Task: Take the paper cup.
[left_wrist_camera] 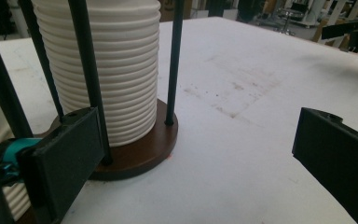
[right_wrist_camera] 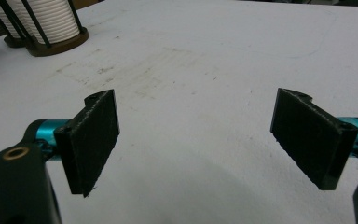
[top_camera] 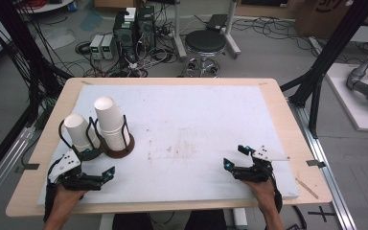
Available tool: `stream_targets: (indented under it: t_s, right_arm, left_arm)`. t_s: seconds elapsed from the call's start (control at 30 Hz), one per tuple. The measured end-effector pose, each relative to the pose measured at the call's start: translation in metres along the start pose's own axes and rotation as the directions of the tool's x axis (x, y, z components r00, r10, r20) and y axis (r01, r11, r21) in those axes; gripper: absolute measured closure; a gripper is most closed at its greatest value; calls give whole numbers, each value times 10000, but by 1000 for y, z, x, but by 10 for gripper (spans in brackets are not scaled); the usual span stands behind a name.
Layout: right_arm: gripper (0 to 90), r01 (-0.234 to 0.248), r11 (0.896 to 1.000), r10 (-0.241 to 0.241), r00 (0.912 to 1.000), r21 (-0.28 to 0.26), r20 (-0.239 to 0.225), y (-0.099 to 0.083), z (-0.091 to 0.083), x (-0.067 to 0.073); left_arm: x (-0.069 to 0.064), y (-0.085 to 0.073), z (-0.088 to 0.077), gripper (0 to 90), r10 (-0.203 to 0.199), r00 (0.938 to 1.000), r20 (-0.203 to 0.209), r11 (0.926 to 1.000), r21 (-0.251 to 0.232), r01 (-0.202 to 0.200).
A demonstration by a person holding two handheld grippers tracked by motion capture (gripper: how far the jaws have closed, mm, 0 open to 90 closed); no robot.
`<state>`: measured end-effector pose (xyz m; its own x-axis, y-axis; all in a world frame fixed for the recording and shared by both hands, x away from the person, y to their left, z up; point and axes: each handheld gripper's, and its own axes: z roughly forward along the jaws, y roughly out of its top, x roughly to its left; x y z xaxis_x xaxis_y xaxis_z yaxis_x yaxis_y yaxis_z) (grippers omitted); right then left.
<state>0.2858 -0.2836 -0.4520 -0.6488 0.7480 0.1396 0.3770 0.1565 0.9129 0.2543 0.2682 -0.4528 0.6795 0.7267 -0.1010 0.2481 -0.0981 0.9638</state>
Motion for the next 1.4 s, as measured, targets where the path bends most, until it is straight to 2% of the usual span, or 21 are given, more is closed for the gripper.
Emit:
stream_targets:
  t_s: [0.27, 0.43, 0.5, 0.53, 0.6, 0.77, 1.0, 1.07, 1.23, 1.37, 1.4]
  right_arm:
    - [157, -54, 9999, 55, 10000, 130, -80, 1, 1, -1]
    - [157, -142, 9998, 144, 9998, 100, -108, 0, 1, -2]
    - [157, -105, 9999, 106, 9999, 85, -113, 0, 1, -2]
    - [157, -126, 9999, 127, 9998, 98, -119, 0, 1, -2]
    - [157, -141, 9999, 142, 9998, 96, -119, 0, 1, -2]
    - [157, -161, 9998, 162, 9998, 119, -128, 1, 1, -2]
    - [157, -148, 9998, 149, 9998, 101, -144, 0, 1, -3]
    - [157, -144, 9998, 145, 9998, 102, -142, 0, 1, -3]
    - [157, -147, 9998, 149, 9998, 116, -126, 0, 1, -2]
    - [157, -139, 9998, 141, 9998, 139, -113, 1, 1, -3]
    - [157, -121, 9998, 122, 9999, 133, -111, 1, 1, -3]
  left_arm:
    - [4, 3, -12, 18, -48, 10000, -33, 9998, -167, 47]
    - [3, 12, -19, 18, 31, 10000, 2, 9995, -326, -31]
    - [2, 17, -21, 18, 127, 9999, 17, 9993, -343, -126]
    - [2, 23, -24, 18, 313, 9995, 63, 9990, -323, -310]
    - [2, 25, -25, 18, 342, 9994, 71, 9989, -329, -339]
    - [3, 42, -32, 18, 667, 9975, 249, 9974, -291, -660]
    - [5, 58, -36, 18, 863, 9954, 414, 9961, -242, -854]
    - [6, 65, -37, 18, 1013, 9935, 520, 9947, -207, -1003]
    - [8, 76, -37, 18, 1097, 9912, 745, 9939, -153, -1089]
    - [11, 87, -37, 18, 1253, 9864, 1061, 9921, -89, -1250]
    - [13, 93, -36, 18, 1342, 9831, 1247, 9907, 41, -1357]
